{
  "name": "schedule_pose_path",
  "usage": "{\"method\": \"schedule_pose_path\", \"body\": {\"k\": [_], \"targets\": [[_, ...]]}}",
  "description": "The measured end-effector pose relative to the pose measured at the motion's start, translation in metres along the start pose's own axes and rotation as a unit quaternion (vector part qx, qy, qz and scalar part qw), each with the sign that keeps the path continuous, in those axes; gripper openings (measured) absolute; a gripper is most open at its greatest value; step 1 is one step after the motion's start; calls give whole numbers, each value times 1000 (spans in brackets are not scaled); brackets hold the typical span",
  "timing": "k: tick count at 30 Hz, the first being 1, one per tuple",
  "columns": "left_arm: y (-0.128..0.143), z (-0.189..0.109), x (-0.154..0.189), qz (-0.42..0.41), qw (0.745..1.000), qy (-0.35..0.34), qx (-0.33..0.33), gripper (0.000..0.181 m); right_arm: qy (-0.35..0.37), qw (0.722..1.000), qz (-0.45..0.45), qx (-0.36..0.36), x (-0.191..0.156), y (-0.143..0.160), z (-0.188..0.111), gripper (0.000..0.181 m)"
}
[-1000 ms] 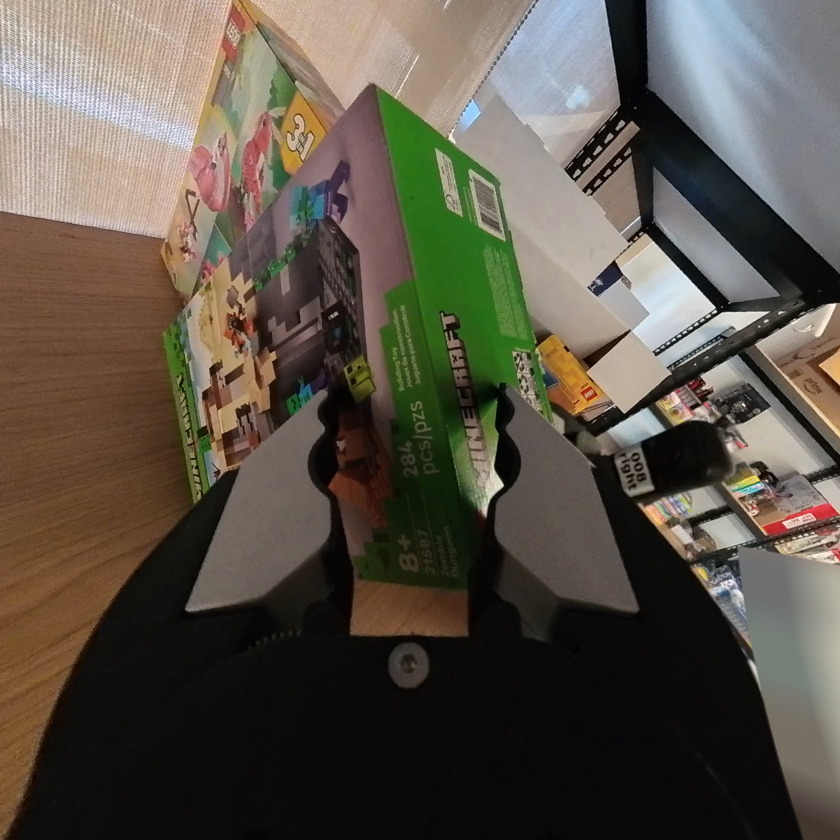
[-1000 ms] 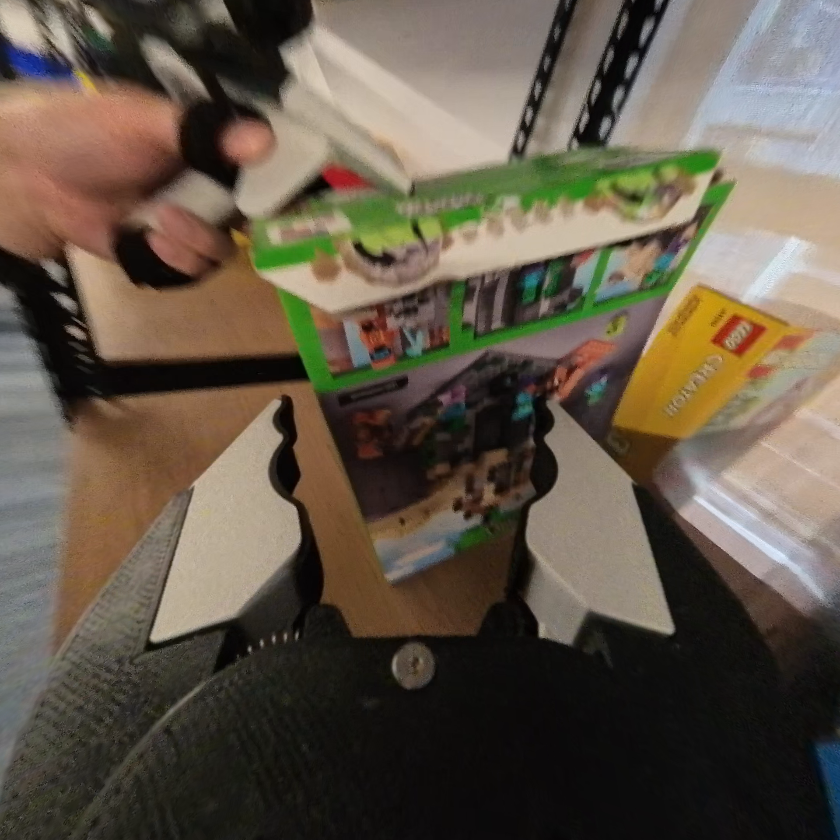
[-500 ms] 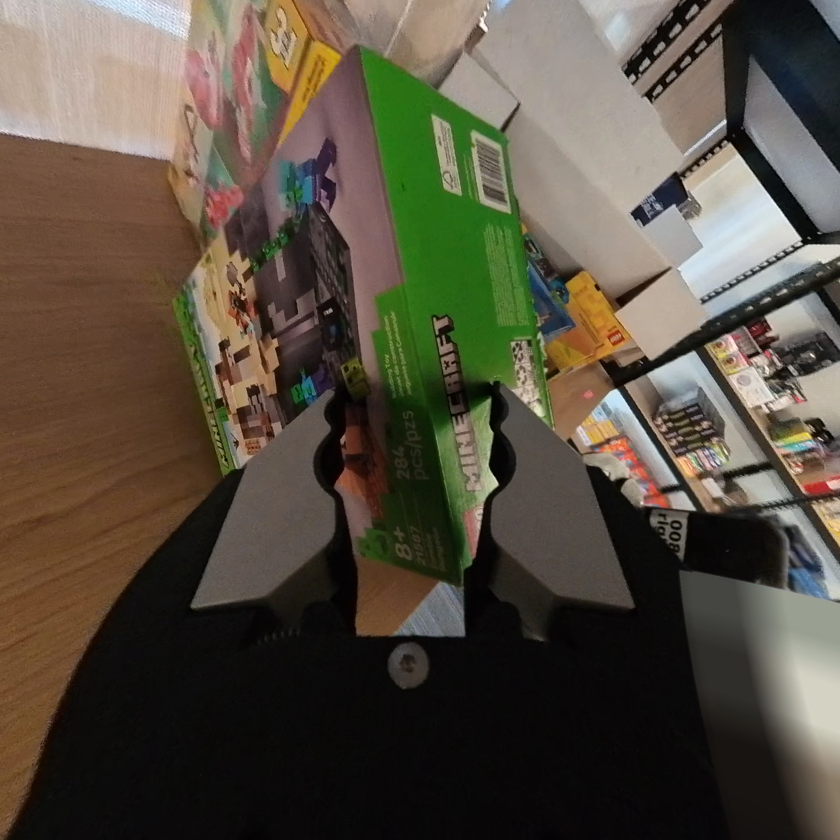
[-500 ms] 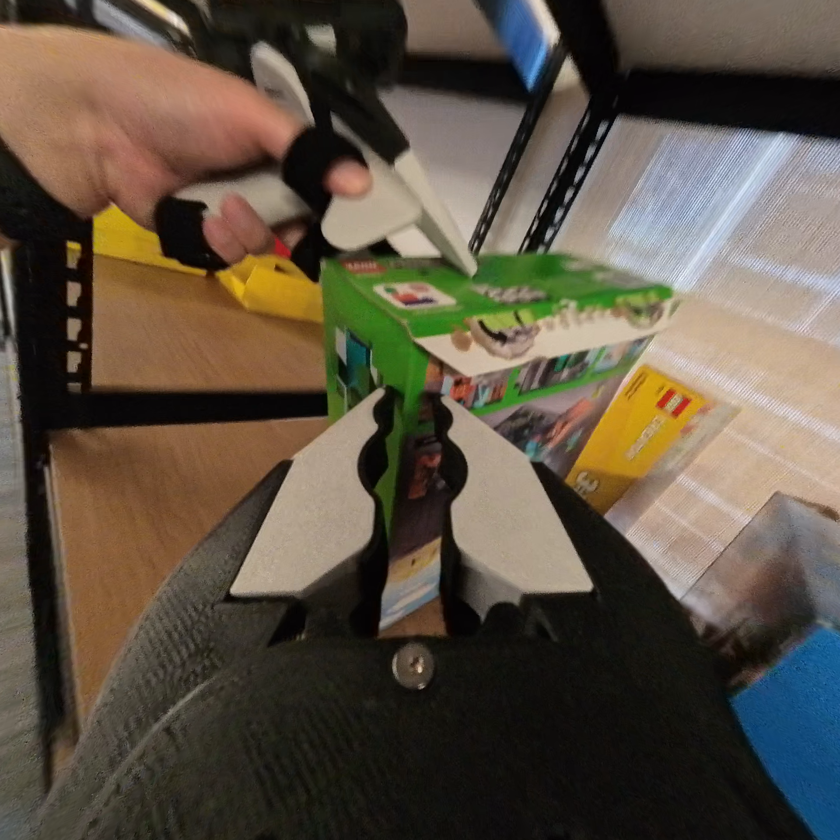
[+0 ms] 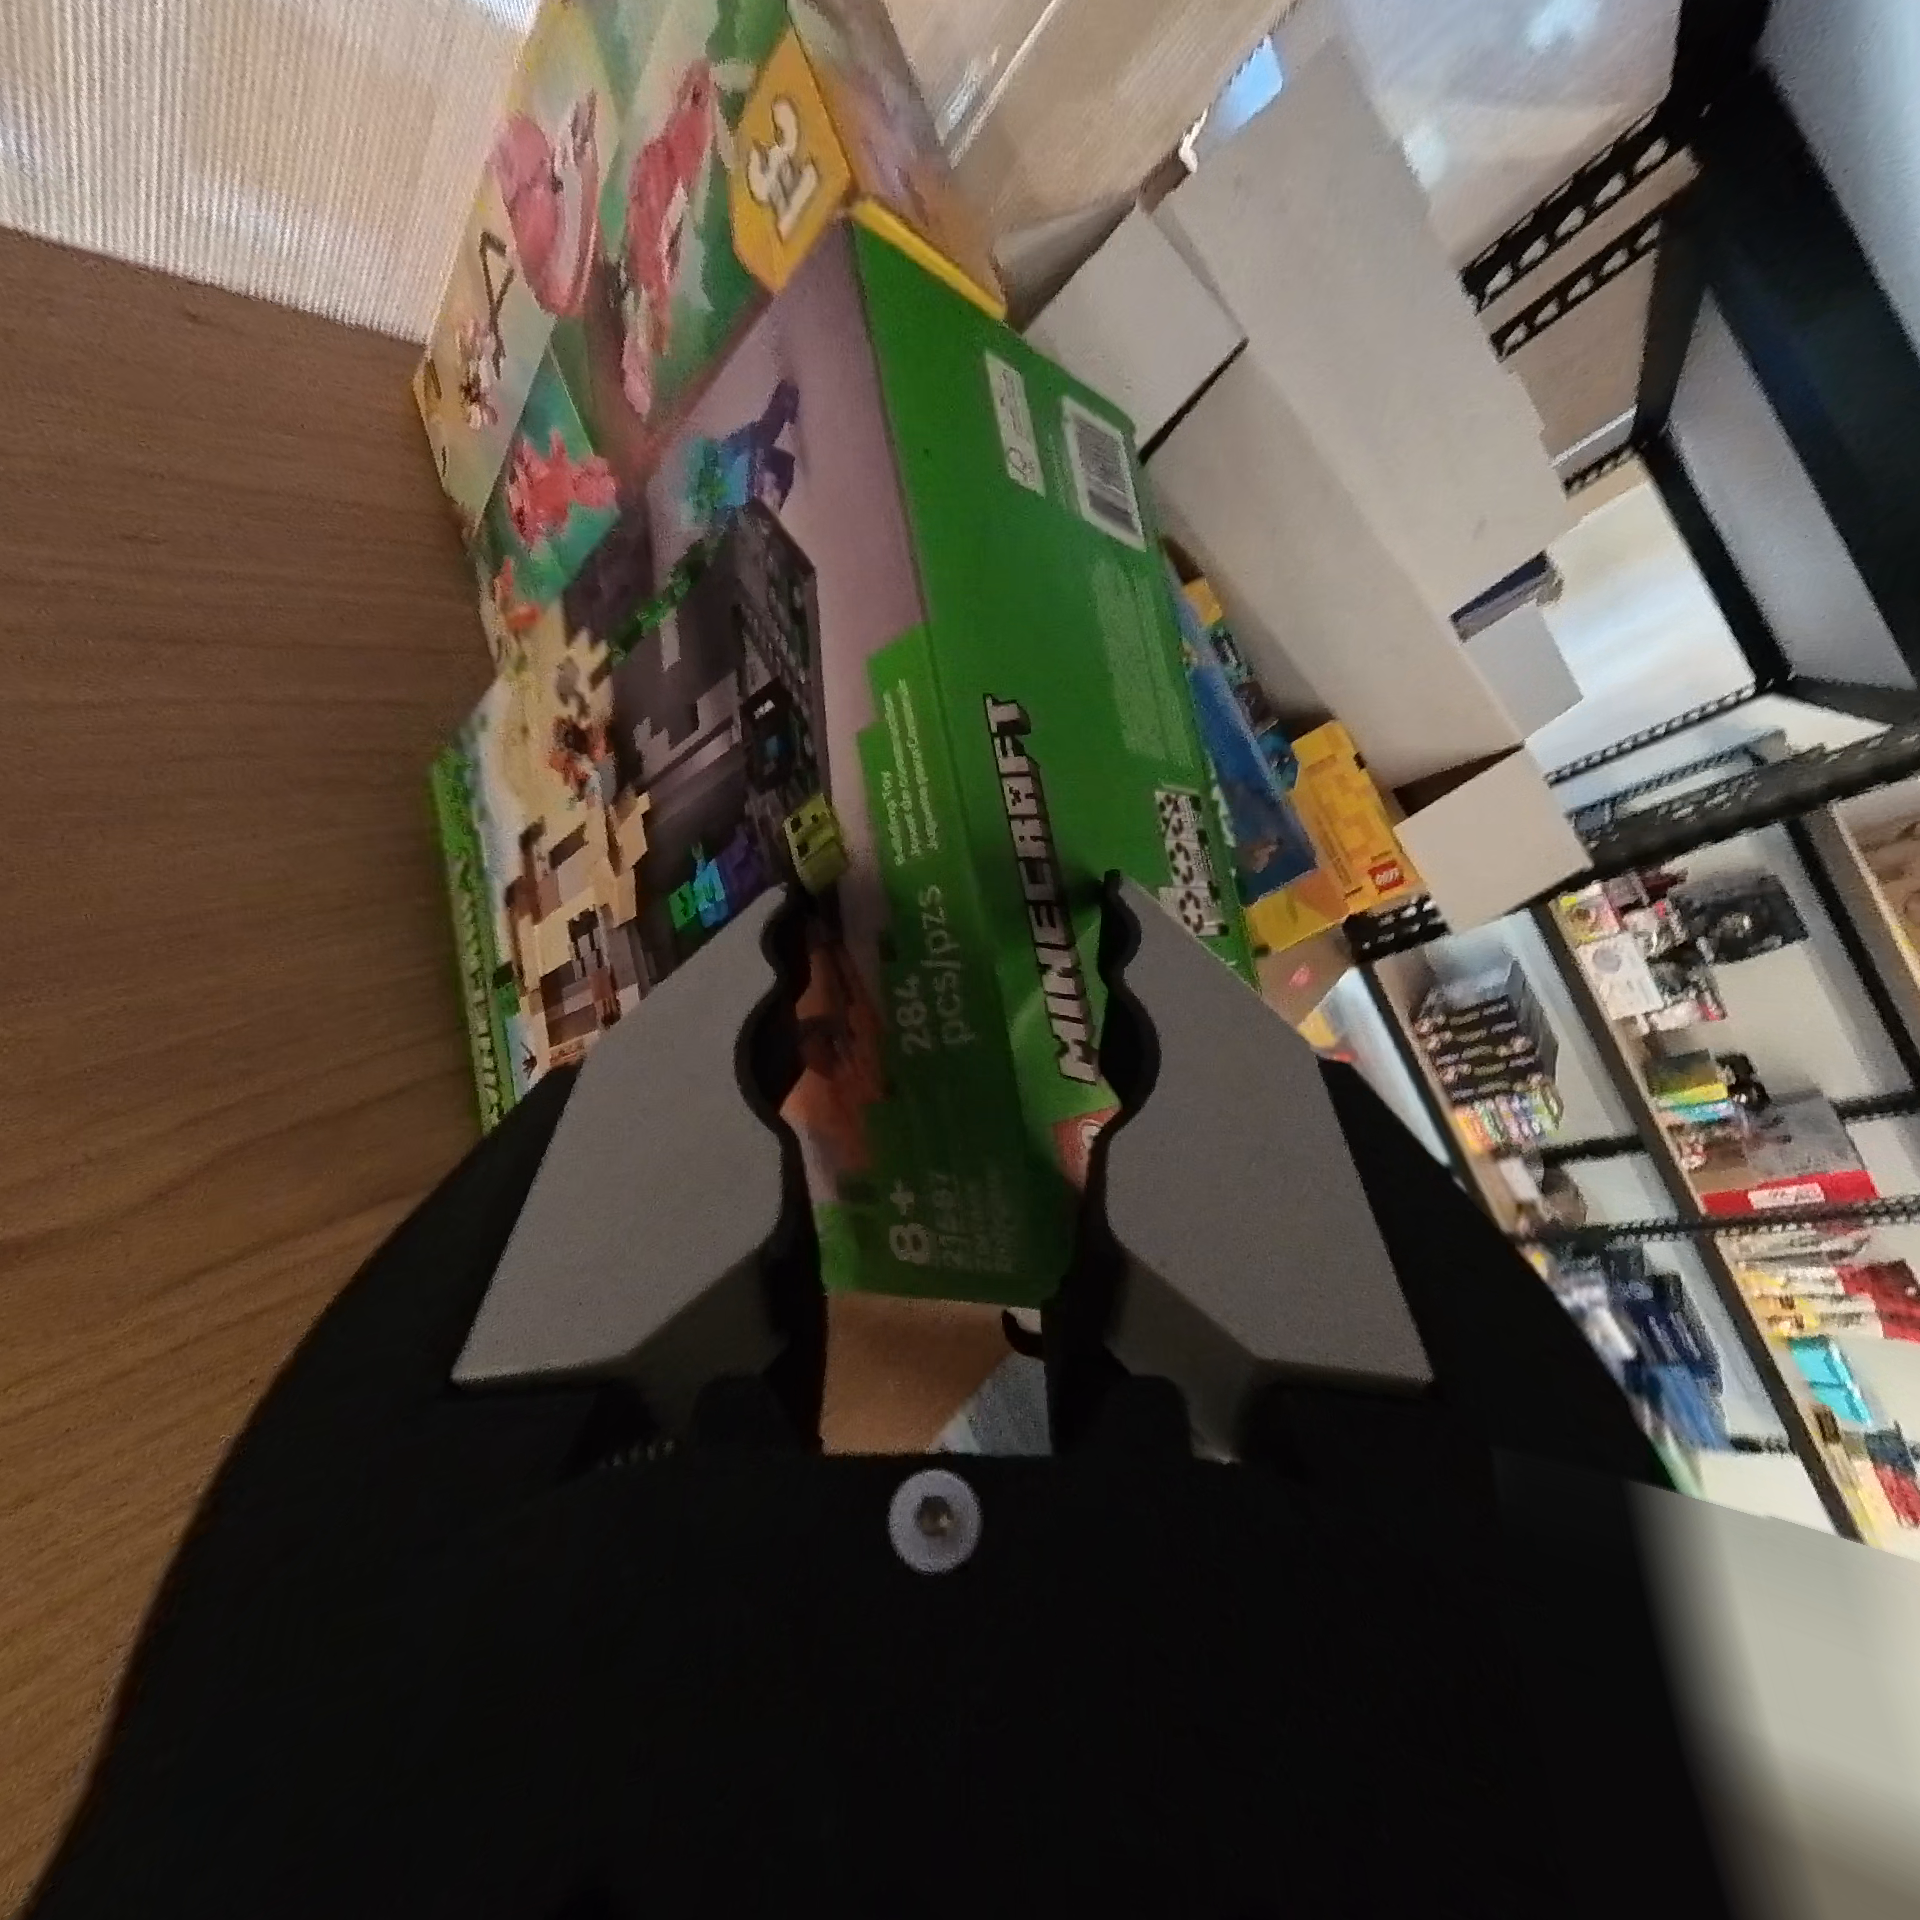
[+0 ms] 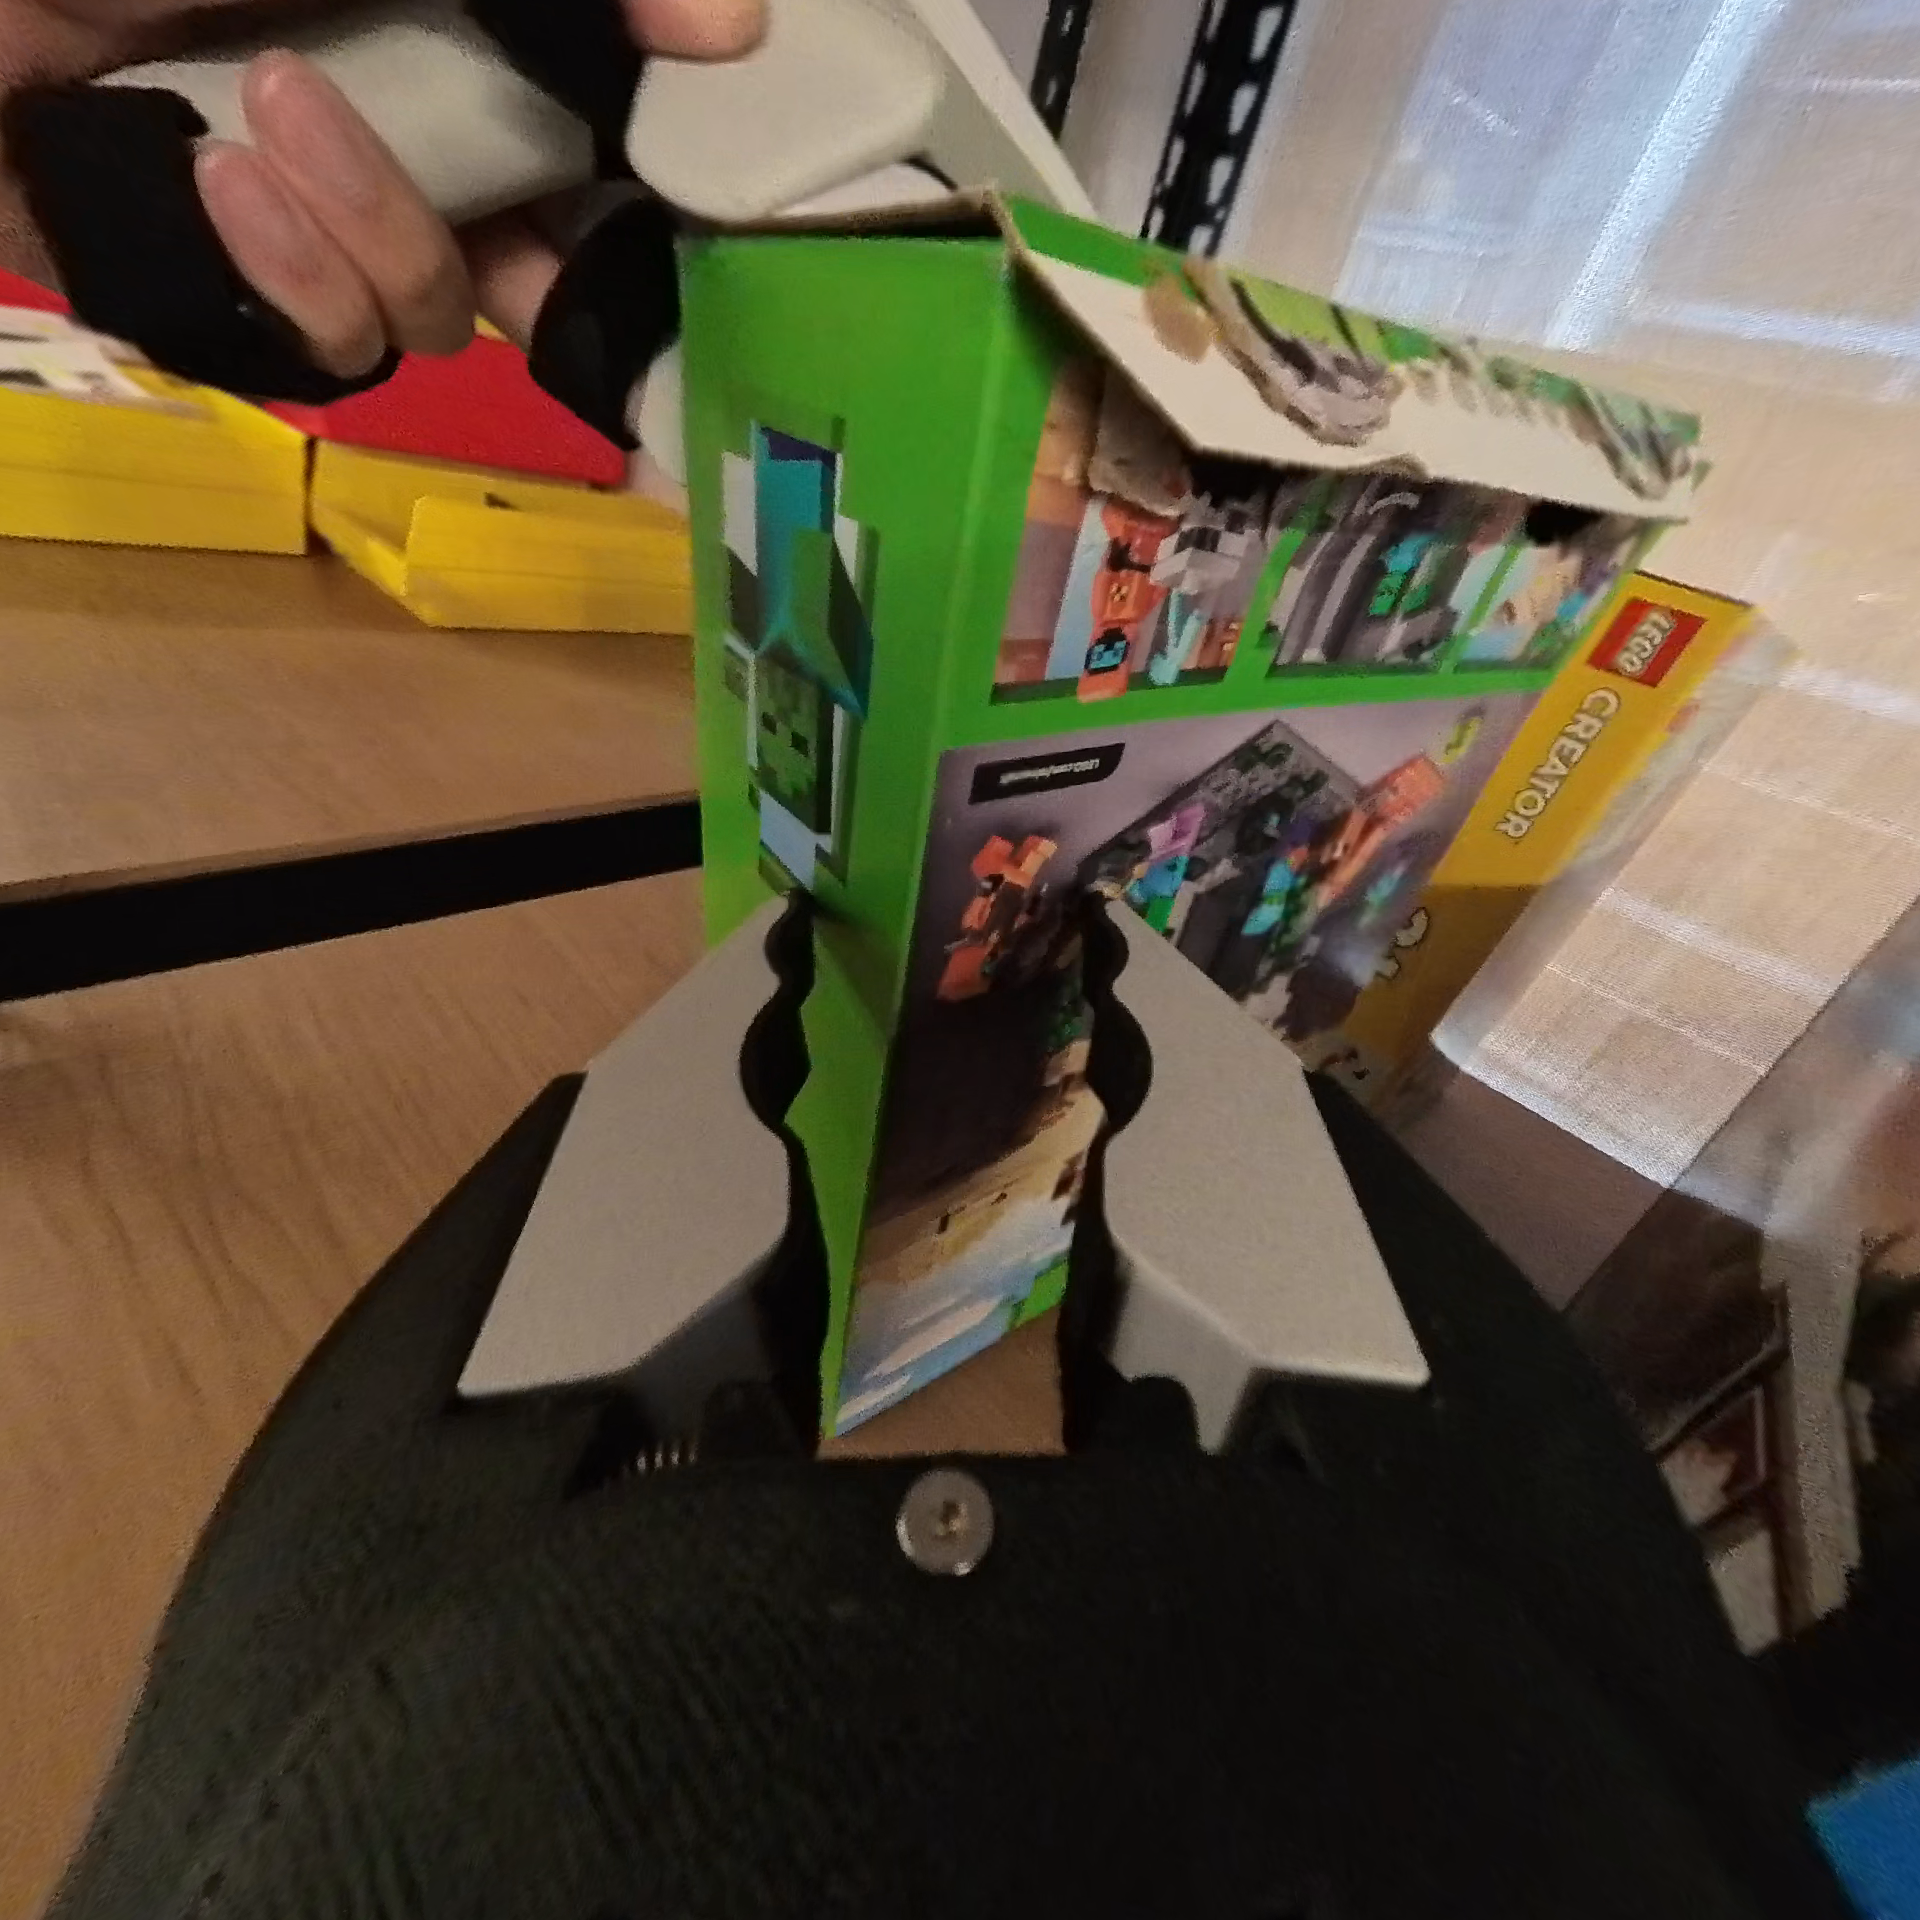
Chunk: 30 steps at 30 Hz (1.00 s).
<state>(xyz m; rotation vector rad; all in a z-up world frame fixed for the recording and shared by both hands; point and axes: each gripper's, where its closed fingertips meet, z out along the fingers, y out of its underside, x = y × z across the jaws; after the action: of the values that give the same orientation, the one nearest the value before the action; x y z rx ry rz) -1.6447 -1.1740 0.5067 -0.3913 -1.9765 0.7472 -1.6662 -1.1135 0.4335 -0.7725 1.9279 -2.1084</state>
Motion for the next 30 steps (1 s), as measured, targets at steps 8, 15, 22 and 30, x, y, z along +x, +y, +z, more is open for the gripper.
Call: {"method": "schedule_pose_path", "body": {"k": [8,15,22,30], "targets": [[20,-10,11,30,991,24,-127,49,19,999,-30,34,-67,-18,-27,42],[1,-46,35,158,987,35,-9,49,-62,986,-102,119,-30,-57,-79,59],[41,-63,83,315,948,33,10,67,-268,933,-231,66,27,-116,-89,57],[44,-51,49,485,839,-244,-33,48,-317,908,-263,-78,77,-109,-21,4]]}}
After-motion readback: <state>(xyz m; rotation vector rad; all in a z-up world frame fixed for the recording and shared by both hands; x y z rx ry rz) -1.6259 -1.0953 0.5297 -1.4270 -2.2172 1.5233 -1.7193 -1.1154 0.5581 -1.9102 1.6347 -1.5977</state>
